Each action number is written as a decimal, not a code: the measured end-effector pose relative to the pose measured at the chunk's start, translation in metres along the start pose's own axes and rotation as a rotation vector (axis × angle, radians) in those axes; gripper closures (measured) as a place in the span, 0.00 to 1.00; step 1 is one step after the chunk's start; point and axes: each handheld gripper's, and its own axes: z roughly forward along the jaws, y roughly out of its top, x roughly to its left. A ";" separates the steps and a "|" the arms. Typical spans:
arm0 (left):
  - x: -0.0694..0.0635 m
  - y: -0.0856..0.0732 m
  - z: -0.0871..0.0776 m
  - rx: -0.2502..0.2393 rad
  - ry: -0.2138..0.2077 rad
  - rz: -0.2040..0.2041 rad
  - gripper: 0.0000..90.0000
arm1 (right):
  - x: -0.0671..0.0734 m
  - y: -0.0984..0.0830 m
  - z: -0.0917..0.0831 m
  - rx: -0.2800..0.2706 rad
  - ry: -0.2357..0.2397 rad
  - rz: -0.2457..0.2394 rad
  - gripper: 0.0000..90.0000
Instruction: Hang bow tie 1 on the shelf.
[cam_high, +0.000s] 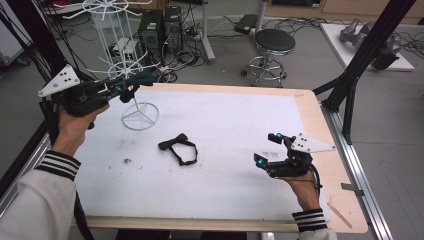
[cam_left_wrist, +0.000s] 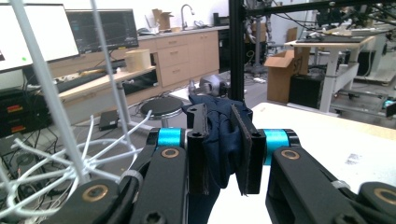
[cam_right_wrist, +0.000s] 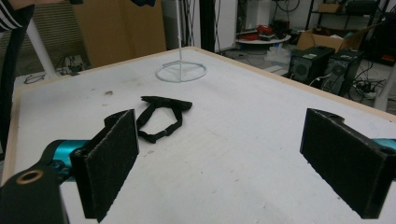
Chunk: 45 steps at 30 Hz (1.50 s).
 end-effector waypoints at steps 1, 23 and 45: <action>0.001 -0.001 -0.001 0.000 0.006 -0.003 0.86 | 0.001 -0.001 -0.001 -0.002 -0.004 0.000 0.12; 0.017 -0.022 -0.007 0.014 0.137 -0.052 0.85 | 0.007 -0.029 -0.006 -0.062 -0.079 0.007 0.12; 0.017 -0.034 0.004 0.034 0.168 -0.092 0.85 | 0.019 -0.033 -0.008 -0.093 -0.142 -0.001 0.12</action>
